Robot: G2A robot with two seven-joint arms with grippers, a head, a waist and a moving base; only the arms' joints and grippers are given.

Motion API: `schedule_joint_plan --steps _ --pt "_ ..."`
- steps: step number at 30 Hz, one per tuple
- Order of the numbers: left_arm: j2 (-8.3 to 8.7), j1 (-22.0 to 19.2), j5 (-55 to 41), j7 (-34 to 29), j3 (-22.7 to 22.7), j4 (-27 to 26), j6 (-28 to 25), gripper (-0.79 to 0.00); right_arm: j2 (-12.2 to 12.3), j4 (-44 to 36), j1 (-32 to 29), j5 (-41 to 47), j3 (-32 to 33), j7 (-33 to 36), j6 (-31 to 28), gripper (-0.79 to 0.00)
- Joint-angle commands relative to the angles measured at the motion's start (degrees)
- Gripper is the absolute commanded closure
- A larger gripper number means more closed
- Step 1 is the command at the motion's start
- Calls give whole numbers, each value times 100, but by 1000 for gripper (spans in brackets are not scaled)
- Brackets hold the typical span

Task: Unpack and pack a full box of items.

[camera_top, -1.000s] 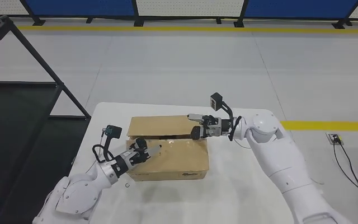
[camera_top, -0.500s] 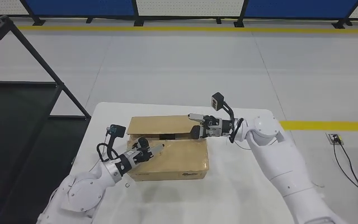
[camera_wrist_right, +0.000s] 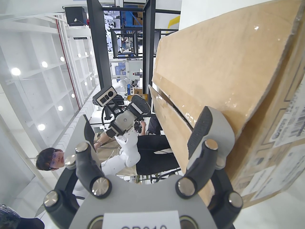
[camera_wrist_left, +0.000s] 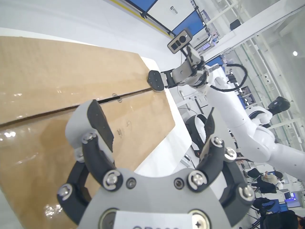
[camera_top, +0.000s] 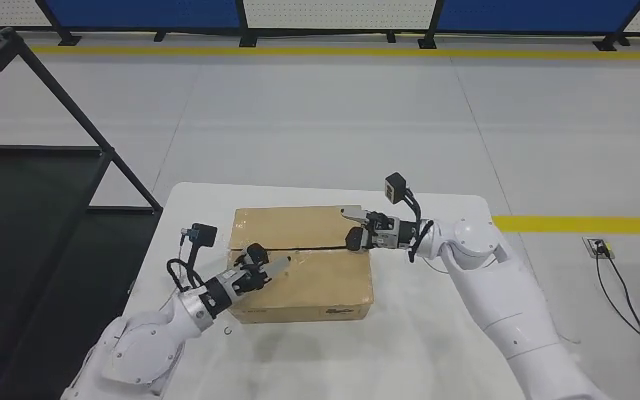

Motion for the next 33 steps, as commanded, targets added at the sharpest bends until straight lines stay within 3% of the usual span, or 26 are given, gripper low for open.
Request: schedule_joint_plan --steps 1,11,24,29,33 --pt "11 157 -339 53 -214 -31 -100 -785 11 0 -17 1 10 47 -36 -785" --pt "88 1133 -2105 12 -1677 217 -824 -785 59 -107 -70 -197 -23 230 -265 -785" --pt "85 1139 -2090 63 -1676 245 -782 -785 59 -107 -70 -197 -23 230 -265 -785" --pt "-24 1055 -1887 1305 -1251 571 -187 -785 59 -107 -70 -197 -23 230 -265 -785" --pt "-92 1092 -2471 1574 -1115 993 -127 -785 59 -107 -70 -197 -23 230 -265 -785"
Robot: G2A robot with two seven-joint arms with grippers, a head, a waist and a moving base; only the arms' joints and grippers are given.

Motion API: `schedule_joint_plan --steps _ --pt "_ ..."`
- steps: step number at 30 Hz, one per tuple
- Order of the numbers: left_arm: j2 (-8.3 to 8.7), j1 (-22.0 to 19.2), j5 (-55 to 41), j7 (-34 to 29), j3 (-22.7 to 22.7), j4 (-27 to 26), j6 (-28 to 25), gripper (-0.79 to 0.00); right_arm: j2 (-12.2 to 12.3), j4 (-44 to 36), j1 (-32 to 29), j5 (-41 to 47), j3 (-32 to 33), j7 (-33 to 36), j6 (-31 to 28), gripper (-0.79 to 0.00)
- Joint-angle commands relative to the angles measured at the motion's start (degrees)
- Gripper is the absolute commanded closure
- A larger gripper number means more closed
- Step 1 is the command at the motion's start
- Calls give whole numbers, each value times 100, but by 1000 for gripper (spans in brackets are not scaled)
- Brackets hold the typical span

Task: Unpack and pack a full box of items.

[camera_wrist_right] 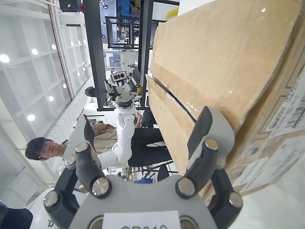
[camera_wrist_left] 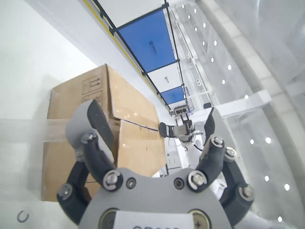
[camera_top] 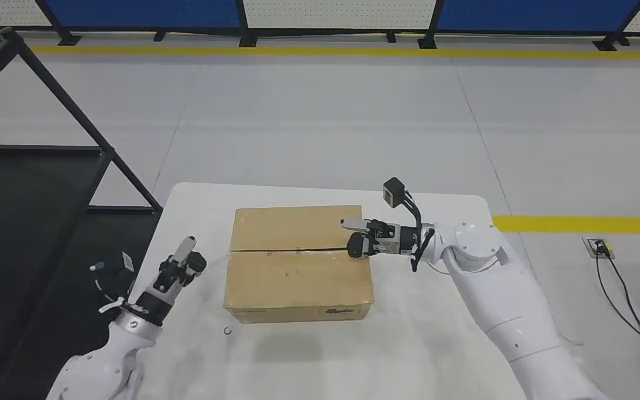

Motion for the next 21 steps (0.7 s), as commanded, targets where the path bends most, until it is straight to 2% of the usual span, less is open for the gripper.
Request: schedule_joint_plan --steps 1,5,7,15,21 --pt "-31 18 -399 83 26 228 12 -785 0 0 0 0 0 0 0 -785" --pt "-71 35 -794 29 78 557 -31 -785 0 0 0 0 0 0 0 -785" --pt "-57 112 -570 -160 57 556 -108 -785 0 0 0 0 0 0 0 -785" --pt "-57 112 -570 -160 57 556 -108 -785 0 0 0 0 0 0 0 -785" --pt "-118 155 -754 91 244 695 91 -785 0 0 0 0 0 0 0 -785"
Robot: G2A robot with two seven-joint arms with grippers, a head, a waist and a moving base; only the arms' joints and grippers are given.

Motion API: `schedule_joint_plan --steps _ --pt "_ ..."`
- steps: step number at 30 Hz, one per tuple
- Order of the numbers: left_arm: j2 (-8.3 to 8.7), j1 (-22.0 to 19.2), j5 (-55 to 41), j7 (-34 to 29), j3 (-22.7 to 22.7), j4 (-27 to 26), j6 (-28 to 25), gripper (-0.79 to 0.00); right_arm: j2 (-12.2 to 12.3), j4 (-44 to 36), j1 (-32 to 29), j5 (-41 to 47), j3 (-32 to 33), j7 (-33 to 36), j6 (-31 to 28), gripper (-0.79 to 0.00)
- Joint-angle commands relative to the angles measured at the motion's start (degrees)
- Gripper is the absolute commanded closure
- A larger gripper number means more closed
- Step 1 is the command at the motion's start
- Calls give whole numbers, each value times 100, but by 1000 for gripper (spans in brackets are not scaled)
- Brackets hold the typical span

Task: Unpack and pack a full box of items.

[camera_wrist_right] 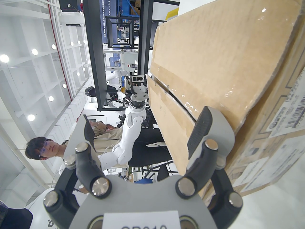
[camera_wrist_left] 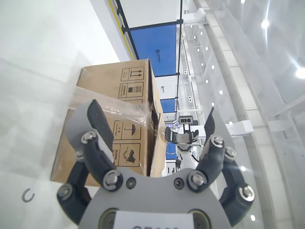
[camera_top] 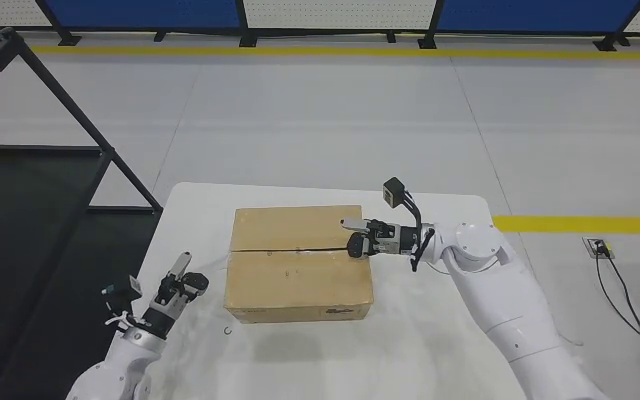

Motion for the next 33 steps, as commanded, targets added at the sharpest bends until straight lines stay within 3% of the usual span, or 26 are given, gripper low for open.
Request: schedule_joint_plan --steps 1,8,23,33 --pt "-36 -8 -125 133 131 123 58 -785 0 0 0 0 0 0 0 -785" --pt "-137 -95 -577 262 391 590 113 -785 0 0 0 0 0 0 0 -785" --pt "-390 -966 -1326 814 865 1322 111 -785 0 0 0 0 0 0 0 -785" --pt "-483 -1124 -1549 1147 792 1332 -5 -785 0 0 0 0 0 0 0 -785"
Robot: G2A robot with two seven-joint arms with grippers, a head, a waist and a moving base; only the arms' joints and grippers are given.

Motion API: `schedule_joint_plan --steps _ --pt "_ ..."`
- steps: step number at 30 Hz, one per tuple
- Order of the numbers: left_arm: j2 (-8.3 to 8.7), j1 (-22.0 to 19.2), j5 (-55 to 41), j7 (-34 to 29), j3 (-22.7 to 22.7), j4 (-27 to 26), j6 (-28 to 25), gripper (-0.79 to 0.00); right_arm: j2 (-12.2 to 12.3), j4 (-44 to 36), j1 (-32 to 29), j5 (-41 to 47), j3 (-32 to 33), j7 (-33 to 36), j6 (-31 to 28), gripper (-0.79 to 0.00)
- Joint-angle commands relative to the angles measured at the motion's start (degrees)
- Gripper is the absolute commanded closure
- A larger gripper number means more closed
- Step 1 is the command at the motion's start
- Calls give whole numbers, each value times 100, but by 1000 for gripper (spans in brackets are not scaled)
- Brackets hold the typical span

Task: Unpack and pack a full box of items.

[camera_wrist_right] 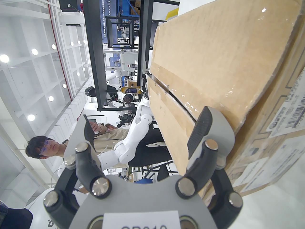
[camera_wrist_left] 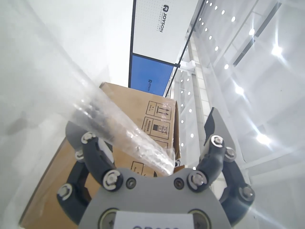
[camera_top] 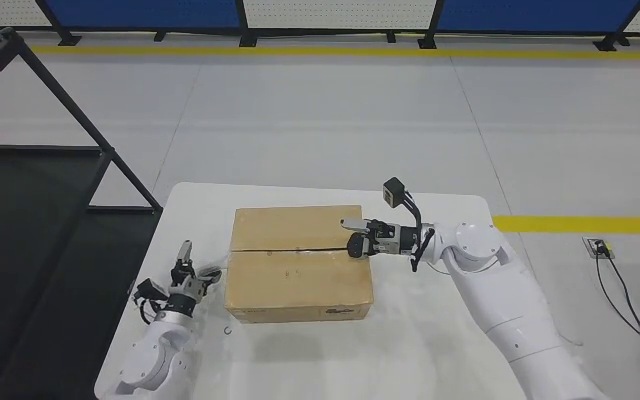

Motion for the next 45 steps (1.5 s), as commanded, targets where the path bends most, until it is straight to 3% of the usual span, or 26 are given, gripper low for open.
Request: schedule_joint_plan --steps 1,19,45 --pt "-4 25 -34 0 -72 -55 -43 -785 0 0 0 0 0 0 0 -785" --pt "-16 234 -78 16 -706 -812 -122 -785 0 0 0 0 0 0 0 -785" --pt "-147 495 410 473 -821 -1589 -354 -785 -13 -272 -106 -65 -112 -471 238 -785"
